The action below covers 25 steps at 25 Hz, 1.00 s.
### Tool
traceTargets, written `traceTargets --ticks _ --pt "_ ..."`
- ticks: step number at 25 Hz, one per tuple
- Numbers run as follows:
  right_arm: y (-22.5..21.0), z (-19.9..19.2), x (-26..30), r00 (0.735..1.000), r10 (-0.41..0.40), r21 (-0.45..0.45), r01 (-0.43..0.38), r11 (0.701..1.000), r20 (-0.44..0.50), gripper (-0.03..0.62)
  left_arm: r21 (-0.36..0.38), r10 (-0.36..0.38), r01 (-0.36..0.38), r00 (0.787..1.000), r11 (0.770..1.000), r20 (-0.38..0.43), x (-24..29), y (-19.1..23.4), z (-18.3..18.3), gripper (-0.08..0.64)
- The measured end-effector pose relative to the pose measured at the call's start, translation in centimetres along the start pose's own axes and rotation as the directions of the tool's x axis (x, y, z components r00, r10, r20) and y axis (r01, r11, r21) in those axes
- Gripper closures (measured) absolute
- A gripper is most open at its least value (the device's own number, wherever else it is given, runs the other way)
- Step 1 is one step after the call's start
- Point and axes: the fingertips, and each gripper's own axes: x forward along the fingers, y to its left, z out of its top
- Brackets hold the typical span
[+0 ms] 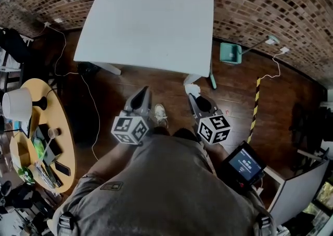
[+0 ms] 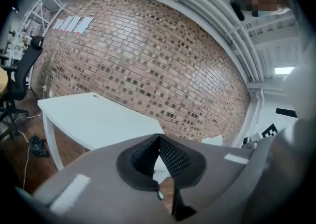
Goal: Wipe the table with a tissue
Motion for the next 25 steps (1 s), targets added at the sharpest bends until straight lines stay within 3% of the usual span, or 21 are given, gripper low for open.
traceTargets --ticks 11,18,25 --pt "-0.8 2.4 6.4 0.997 -0.062 -0.005 0.062 0.998 -0.034 0.545 -0.012 -0.035 0.034 0.999 0.999 -0.036 4.0 5.2 2.8 0.558" --pt "-3.4 2.8 9.3 0.996 -0.046 -0.002 0.046 0.999 -0.072 0.545 -0.018 -0.004 0.003 0.998 1.000 -0.057 6.9 6.2 2.8 0.558" --pt "-6.4 3.2 11.8 0.985 -0.035 -0.085 0.021 0.996 -0.168 0.545 -0.020 0.050 -0.052 0.995 0.998 -0.089 10.0 6.8 2.3 0.558"
